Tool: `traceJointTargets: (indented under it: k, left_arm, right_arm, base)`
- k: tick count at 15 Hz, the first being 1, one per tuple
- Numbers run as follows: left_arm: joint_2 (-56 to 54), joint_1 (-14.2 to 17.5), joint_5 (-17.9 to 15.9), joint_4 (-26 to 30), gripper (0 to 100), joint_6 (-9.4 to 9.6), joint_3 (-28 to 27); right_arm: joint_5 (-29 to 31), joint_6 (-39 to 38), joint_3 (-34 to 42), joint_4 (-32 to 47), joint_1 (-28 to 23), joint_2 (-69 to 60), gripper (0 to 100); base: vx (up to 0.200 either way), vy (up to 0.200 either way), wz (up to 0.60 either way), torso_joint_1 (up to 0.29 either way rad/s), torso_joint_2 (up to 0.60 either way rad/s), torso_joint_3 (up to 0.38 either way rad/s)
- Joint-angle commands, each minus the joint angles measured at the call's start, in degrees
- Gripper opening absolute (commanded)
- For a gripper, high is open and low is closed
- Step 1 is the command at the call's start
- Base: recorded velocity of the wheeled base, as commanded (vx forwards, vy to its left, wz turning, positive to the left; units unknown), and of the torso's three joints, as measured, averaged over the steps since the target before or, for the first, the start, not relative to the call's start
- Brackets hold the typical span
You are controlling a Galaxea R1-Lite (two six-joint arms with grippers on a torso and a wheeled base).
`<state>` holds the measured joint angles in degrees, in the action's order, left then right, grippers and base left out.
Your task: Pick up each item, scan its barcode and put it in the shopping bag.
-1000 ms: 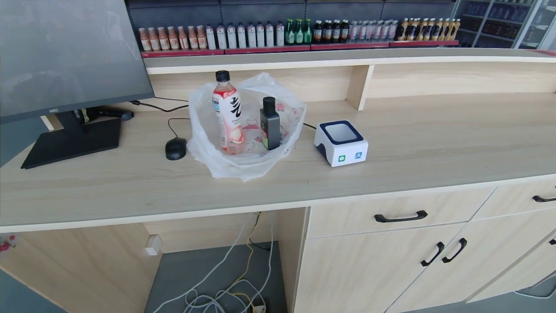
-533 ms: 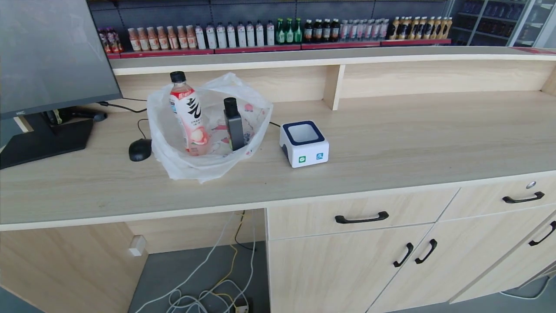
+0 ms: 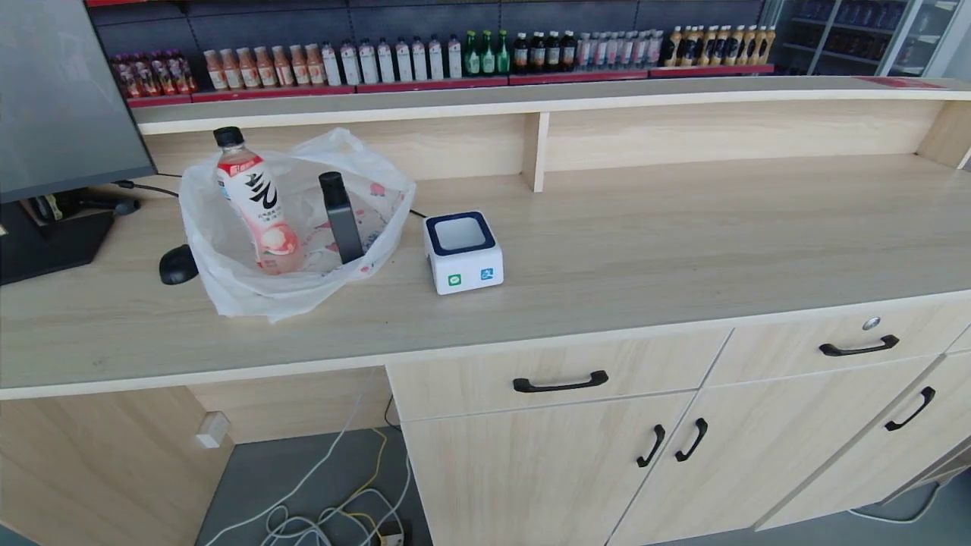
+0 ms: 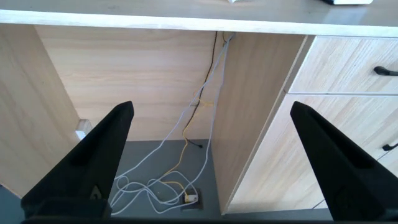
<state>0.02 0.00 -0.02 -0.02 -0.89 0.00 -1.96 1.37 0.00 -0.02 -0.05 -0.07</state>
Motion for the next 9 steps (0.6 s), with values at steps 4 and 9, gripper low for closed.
traceJointTargets:
  k: [4,9]
  left_arm:
    - [0.0,0.0,0.0,0.0,100,-0.08,0.0]
    - [0.0,0.0,0.0,0.0,100,0.01,0.0]
  right_arm:
    - [-0.1,0.0,0.0,-0.1,0.0,0.1,100]
    - [-0.1,0.0,0.0,-0.1,0.0,0.1,100]
  base:
    - [0.000,0.000,0.00,0.000,0.00,0.000]
    - [0.000,0.000,0.00,0.000,0.00,0.000]
